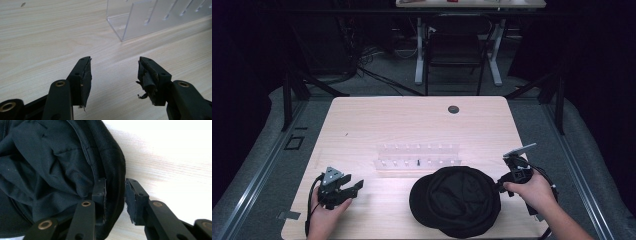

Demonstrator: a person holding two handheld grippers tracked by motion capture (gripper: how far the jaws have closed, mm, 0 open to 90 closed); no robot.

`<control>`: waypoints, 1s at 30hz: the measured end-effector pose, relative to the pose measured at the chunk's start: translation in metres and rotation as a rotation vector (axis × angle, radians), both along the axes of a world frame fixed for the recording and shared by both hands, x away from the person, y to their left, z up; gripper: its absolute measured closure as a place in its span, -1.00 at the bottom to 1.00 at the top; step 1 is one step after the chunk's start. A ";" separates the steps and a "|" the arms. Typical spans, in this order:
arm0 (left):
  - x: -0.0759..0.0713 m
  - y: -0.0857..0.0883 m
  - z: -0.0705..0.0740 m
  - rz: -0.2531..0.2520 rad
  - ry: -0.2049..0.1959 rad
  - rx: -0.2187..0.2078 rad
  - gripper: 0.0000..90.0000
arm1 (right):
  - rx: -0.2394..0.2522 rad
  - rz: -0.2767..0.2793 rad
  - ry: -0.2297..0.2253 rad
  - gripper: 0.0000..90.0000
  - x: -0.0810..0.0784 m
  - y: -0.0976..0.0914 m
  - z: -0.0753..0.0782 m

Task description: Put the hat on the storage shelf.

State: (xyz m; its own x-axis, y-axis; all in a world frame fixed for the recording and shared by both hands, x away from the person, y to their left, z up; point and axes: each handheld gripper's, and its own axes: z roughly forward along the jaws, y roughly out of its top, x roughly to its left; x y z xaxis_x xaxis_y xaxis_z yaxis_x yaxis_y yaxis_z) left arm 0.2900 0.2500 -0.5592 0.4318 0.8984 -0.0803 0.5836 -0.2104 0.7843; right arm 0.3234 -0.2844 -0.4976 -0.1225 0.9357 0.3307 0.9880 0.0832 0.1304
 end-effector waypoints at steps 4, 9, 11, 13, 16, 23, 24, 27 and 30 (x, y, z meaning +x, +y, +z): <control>0.000 0.000 0.000 -0.005 0.001 0.001 -0.02 | -0.007 0.022 0.030 0.63 0.001 0.001 -0.006; 0.000 -0.001 0.000 -0.005 0.002 0.003 -0.02 | -0.007 0.023 0.049 0.70 0.004 0.003 -0.008; 0.000 -0.001 0.000 -0.004 0.001 0.004 -0.02 | -0.004 0.014 0.043 0.71 0.004 0.003 -0.010; 0.000 -0.001 0.000 -0.004 0.001 0.004 -0.02 | -0.007 0.027 0.055 0.73 0.006 0.003 -0.010; 0.000 -0.001 0.000 -0.004 0.001 0.003 -0.02 | -0.005 0.020 0.058 0.75 0.006 0.004 -0.013; 0.000 -0.001 0.000 -0.006 0.002 0.005 -0.02 | 0.018 0.030 0.103 0.93 0.006 0.004 -0.015; 0.000 -0.001 0.000 -0.006 0.003 0.008 -0.02 | 0.018 0.030 0.103 0.93 0.006 0.004 -0.015; 0.000 -0.001 0.000 -0.005 0.003 0.007 -0.02 | 0.026 0.044 0.106 0.94 0.005 0.002 -0.011; 0.000 -0.001 0.000 -0.004 0.002 0.005 -0.02 | 0.056 0.025 0.096 0.95 0.002 0.002 -0.005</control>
